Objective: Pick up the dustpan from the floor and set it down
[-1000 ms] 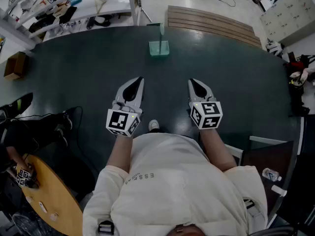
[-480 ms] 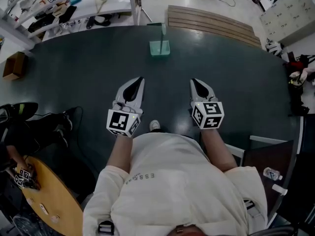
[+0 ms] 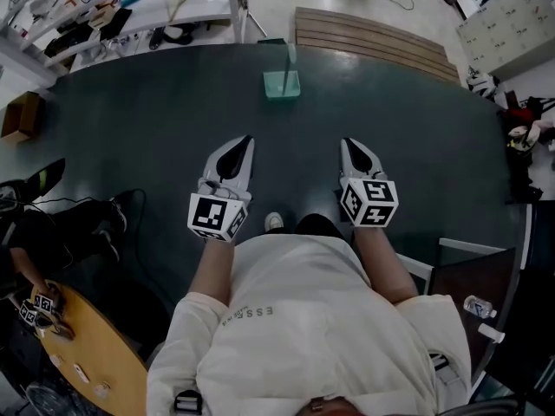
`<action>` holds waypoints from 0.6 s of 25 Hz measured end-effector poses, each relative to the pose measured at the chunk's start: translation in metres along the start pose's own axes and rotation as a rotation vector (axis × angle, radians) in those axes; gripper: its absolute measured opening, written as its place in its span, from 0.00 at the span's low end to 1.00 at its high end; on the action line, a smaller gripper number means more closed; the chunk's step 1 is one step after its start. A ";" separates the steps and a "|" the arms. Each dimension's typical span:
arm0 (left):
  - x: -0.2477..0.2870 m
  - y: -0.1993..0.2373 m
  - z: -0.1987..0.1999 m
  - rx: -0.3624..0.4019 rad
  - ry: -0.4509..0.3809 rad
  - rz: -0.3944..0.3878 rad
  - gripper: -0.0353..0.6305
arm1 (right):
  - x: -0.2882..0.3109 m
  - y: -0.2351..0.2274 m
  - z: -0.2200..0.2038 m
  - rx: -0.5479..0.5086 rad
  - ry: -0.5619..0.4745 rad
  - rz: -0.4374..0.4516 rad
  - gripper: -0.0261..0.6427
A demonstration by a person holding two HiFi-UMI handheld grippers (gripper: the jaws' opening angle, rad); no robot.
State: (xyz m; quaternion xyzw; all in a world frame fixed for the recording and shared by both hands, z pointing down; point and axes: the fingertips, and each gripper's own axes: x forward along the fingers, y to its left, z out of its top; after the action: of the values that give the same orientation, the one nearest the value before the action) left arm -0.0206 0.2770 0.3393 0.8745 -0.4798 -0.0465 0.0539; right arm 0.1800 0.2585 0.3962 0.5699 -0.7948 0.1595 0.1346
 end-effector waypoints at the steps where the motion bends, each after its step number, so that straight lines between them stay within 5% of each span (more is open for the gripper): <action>1: 0.000 0.002 -0.001 -0.004 0.002 0.004 0.08 | 0.002 0.001 -0.001 -0.002 0.006 0.001 0.03; 15: 0.049 0.065 -0.014 -0.029 0.023 0.061 0.08 | 0.090 -0.009 0.012 -0.004 0.065 0.049 0.03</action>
State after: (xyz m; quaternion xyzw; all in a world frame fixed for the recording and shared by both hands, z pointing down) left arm -0.0464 0.2014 0.3606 0.8589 -0.5050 -0.0418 0.0737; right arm 0.1599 0.1726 0.4215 0.5447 -0.8039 0.1795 0.1576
